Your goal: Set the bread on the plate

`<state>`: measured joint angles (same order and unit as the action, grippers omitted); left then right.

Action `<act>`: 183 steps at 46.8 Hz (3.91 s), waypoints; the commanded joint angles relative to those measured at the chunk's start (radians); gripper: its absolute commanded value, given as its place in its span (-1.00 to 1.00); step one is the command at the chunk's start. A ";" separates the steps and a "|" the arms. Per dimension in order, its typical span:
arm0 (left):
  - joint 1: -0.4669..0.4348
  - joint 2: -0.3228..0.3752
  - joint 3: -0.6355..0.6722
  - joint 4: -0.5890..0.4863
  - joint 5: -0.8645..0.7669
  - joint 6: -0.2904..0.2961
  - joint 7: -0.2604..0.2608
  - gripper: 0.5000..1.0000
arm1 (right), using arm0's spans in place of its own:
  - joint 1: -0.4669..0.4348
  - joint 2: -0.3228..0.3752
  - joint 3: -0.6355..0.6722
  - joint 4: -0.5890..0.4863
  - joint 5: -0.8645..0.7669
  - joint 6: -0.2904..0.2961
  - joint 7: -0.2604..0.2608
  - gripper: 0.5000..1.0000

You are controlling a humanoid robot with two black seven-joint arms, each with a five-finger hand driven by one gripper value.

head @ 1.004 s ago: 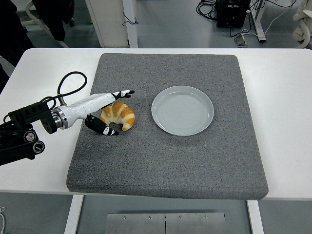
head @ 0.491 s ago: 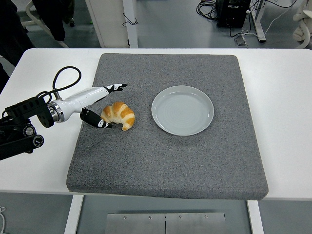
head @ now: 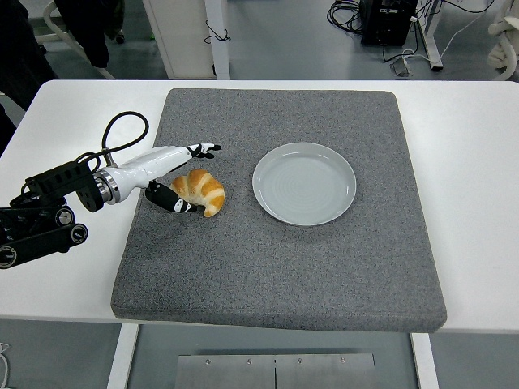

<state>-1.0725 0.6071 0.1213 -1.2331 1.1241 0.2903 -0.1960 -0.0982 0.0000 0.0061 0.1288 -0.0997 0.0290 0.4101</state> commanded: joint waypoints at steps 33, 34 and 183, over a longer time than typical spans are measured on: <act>-0.029 0.005 0.006 -0.014 -0.010 -0.014 -0.026 -0.43 | 0.000 0.000 0.000 0.000 0.000 0.000 0.000 1.00; -0.041 0.005 0.008 -0.016 -0.013 -0.017 -0.032 -0.43 | 0.000 0.000 0.000 0.000 0.000 0.000 0.001 1.00; -0.061 -0.466 -0.118 0.359 0.192 -0.163 -0.059 0.01 | 0.000 0.000 0.000 0.000 0.000 -0.001 0.000 1.00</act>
<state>-1.1347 0.1410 0.0032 -0.8747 1.3190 0.1275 -0.2558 -0.0982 0.0000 0.0061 0.1289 -0.0997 0.0292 0.4097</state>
